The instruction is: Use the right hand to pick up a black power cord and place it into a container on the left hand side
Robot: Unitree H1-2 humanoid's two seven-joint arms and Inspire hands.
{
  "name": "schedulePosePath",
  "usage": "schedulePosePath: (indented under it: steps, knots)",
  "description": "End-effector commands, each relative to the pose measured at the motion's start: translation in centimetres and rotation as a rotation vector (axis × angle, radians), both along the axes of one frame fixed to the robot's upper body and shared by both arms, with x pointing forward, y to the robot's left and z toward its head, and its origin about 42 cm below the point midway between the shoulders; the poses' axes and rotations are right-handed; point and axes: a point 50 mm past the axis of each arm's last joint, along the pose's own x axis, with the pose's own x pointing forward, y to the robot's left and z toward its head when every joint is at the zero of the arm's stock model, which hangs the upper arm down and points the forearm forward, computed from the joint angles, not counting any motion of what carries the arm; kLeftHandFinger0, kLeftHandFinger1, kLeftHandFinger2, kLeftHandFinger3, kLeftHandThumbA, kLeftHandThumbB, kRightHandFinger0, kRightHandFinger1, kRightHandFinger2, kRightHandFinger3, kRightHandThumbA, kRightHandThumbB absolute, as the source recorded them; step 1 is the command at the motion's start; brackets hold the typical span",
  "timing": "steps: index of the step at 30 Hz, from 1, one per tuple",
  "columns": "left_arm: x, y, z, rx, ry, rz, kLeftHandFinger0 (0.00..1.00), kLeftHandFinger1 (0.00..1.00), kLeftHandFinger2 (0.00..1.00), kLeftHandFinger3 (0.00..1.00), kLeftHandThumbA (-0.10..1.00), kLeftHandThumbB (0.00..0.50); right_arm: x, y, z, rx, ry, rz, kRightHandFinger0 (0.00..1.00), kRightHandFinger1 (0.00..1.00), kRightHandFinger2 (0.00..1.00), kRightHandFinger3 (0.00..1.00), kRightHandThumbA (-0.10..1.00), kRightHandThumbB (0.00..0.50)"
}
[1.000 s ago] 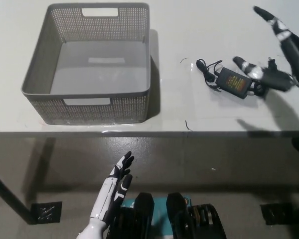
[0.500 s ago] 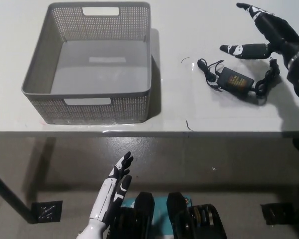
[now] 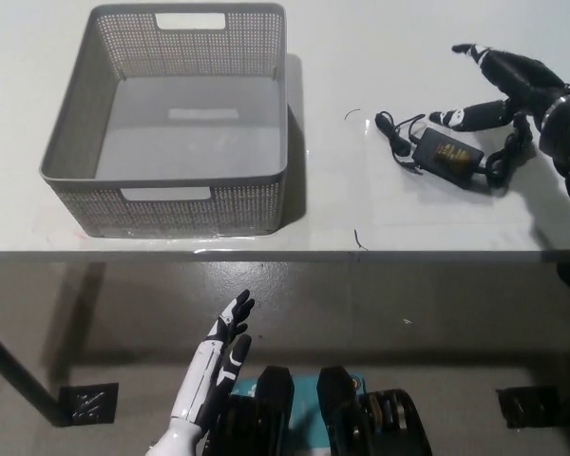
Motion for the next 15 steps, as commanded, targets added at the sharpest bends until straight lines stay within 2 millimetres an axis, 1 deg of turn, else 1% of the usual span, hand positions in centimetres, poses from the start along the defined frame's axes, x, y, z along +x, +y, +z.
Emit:
schedulePosePath:
  steps: [1,2,3,4,6,12,15]
  knots:
    - [-0.3,-0.1,0.6,-0.014,-0.052,0.016,1.00,1.00,1.00,1.00,1.00,0.000,1.0,-0.5,3.2,-0.033,0.023,-0.015,1.00,1.00,1.00,1.00,0.78,0.500]
    - [-0.3,-0.1,0.5,-0.016,-0.049,0.018,1.00,1.00,1.00,1.00,1.00,0.000,1.2,-0.3,2.8,-0.039,0.038,-0.014,1.00,1.00,1.00,1.00,0.80,0.500]
    - [-0.4,-0.1,0.5,-0.016,-0.047,0.017,1.00,1.00,1.00,1.00,1.00,0.000,1.3,-0.2,2.6,-0.036,0.052,-0.016,1.00,1.00,1.00,1.00,0.79,0.500]
    - [-0.4,0.0,0.5,-0.023,-0.042,0.016,1.00,1.00,1.00,1.00,1.00,0.000,1.6,0.0,1.9,-0.031,0.089,-0.025,1.00,1.00,1.00,1.00,0.78,0.500]
    - [-0.4,0.0,0.5,-0.025,-0.045,0.015,1.00,1.00,1.00,1.00,1.00,0.000,1.7,0.1,1.3,-0.031,0.104,-0.026,1.00,1.00,1.00,1.00,0.77,0.500]
    - [-0.5,0.0,0.4,-0.020,-0.041,0.025,1.00,1.00,1.00,1.00,1.00,0.000,2.1,0.5,-0.8,-0.078,0.141,-0.030,1.00,1.00,1.00,1.00,0.81,0.500]
    - [-0.6,0.0,0.3,-0.023,-0.040,0.025,1.00,1.00,1.00,1.00,1.00,0.000,2.3,0.4,-1.5,-0.084,0.160,-0.040,1.00,1.00,1.00,1.00,0.82,0.500]
